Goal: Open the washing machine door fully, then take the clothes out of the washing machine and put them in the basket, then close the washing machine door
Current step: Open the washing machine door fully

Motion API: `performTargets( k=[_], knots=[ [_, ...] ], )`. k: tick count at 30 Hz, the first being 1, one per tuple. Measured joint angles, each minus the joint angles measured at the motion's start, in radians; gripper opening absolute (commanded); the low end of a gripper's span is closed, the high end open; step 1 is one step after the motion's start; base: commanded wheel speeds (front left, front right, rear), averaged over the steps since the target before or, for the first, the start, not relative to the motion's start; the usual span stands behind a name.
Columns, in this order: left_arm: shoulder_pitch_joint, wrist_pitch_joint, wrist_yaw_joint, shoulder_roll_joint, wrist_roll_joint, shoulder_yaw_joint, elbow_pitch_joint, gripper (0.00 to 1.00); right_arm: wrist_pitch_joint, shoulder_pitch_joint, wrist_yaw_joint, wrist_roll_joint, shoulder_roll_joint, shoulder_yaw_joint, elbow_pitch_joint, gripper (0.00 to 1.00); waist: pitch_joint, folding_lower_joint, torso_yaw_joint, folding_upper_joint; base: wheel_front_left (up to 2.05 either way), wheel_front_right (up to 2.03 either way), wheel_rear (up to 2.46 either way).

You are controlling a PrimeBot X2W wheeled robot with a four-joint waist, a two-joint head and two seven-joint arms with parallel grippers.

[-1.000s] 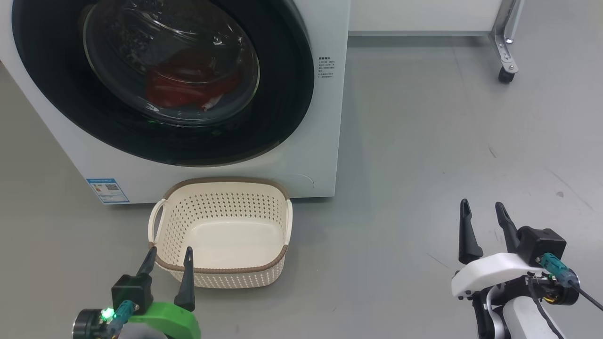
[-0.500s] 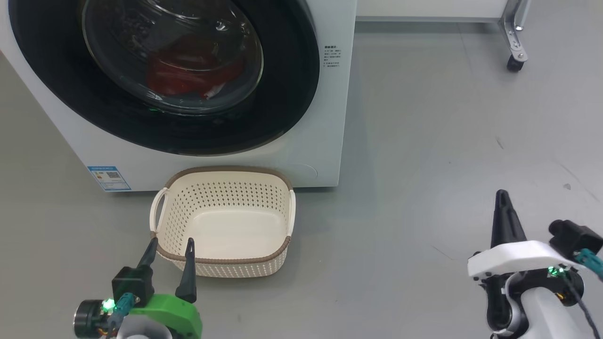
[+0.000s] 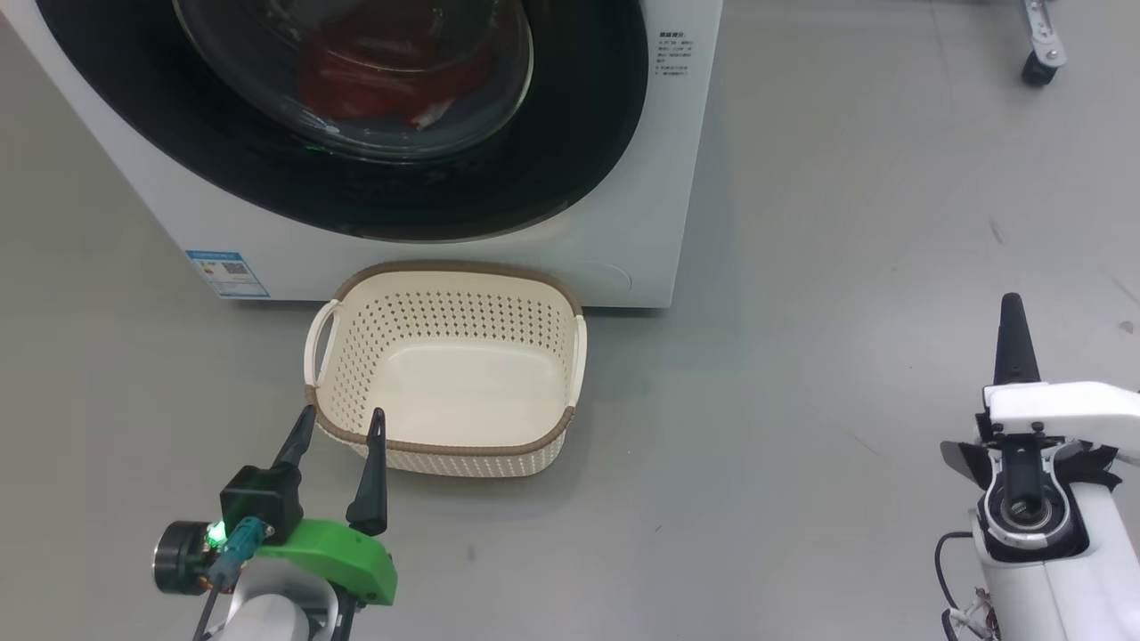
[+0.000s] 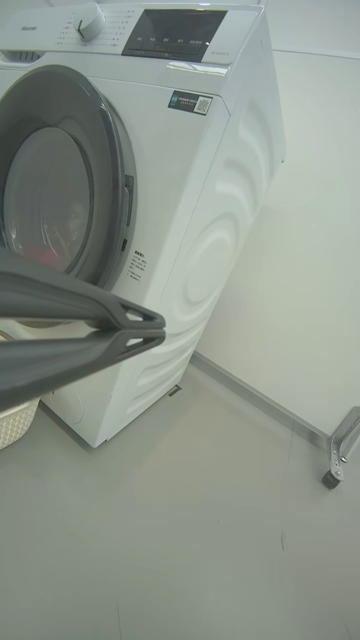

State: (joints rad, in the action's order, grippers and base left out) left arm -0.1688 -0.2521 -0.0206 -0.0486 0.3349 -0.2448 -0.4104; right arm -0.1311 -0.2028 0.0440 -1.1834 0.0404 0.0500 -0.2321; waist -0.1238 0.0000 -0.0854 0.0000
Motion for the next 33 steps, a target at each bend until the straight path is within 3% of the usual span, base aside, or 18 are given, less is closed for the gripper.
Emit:
performTargets(
  k=[4, 7, 17, 23, 33],
  knots=[
    [-0.021, 0.0, 0.008, 0.002, 0.0, -0.016, 0.002, 1.0, 0.024, -0.05, -0.002, -0.14, 0.002, 0.021, 0.008, 0.0, -0.028, 0.0, -0.032, 0.0, 0.0, 0.0, 0.0],
    [-0.031, 0.0, 0.008, 0.003, 0.001, -0.017, 0.006, 1.0, 0.047, -0.082, -0.006, -0.167, 0.002, 0.03, 0.009, 0.0, -0.046, 0.0, -0.051, 0.0, 0.0, 0.0, 0.0],
    [-0.069, 0.0, 0.008, 0.007, 0.01, -0.027, 0.022, 1.0, 0.172, -0.228, -0.057, -0.215, 0.009, 0.037, 0.009, 0.0, -0.112, 0.0, -0.099, 0.0, 0.0, 0.0, 0.0],
    [-0.091, 0.0, 0.009, 0.009, 0.016, -0.041, 0.029, 1.0, 0.223, -0.322, -0.105, -0.23, 0.05, 0.041, 0.01, 0.0, -0.153, 0.0, -0.123, 0.0, 0.0, 0.0, 0.0],
    [-0.128, 0.0, 0.01, 0.012, 0.067, -0.067, 0.055, 1.0, 0.268, -0.498, -0.15, -0.222, 0.111, 0.041, 0.015, 0.0, -0.239, 0.0, -0.159, 0.0, 0.0, 0.0, 0.0]
  ],
)
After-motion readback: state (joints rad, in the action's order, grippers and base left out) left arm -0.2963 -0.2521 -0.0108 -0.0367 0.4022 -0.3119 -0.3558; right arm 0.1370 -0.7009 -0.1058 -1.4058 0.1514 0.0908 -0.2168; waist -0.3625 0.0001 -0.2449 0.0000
